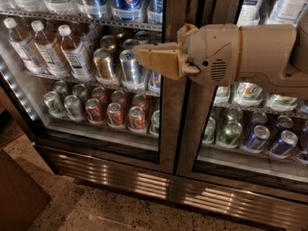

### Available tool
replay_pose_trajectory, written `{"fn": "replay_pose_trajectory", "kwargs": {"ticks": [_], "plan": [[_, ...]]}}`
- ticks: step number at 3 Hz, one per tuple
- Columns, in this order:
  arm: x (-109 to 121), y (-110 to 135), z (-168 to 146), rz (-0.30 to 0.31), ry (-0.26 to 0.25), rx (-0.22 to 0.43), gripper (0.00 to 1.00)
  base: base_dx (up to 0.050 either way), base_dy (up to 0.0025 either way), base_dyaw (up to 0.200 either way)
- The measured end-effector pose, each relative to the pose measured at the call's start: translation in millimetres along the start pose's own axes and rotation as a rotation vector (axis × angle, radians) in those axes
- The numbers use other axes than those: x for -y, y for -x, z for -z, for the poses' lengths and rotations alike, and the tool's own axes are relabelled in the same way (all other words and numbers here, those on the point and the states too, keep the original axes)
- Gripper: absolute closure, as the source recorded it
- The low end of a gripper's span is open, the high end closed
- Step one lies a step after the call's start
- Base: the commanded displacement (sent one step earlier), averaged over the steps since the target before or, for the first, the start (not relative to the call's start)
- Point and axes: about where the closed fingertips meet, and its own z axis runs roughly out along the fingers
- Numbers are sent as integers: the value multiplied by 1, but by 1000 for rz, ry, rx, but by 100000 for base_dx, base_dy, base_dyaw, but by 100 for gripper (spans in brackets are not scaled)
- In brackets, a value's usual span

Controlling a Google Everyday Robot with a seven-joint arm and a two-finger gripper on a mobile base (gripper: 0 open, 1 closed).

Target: Open left fridge door

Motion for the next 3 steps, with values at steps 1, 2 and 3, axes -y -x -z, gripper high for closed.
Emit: {"fn": "replay_pose_trajectory", "kwargs": {"ticks": [1,2,3], "plan": [[0,0,0,0,0,0,100,-5000,0,1],[0,0,0,0,0,0,100,-5000,-4,30],[0,0,0,0,0,0,100,-4997,-7,48]]}}
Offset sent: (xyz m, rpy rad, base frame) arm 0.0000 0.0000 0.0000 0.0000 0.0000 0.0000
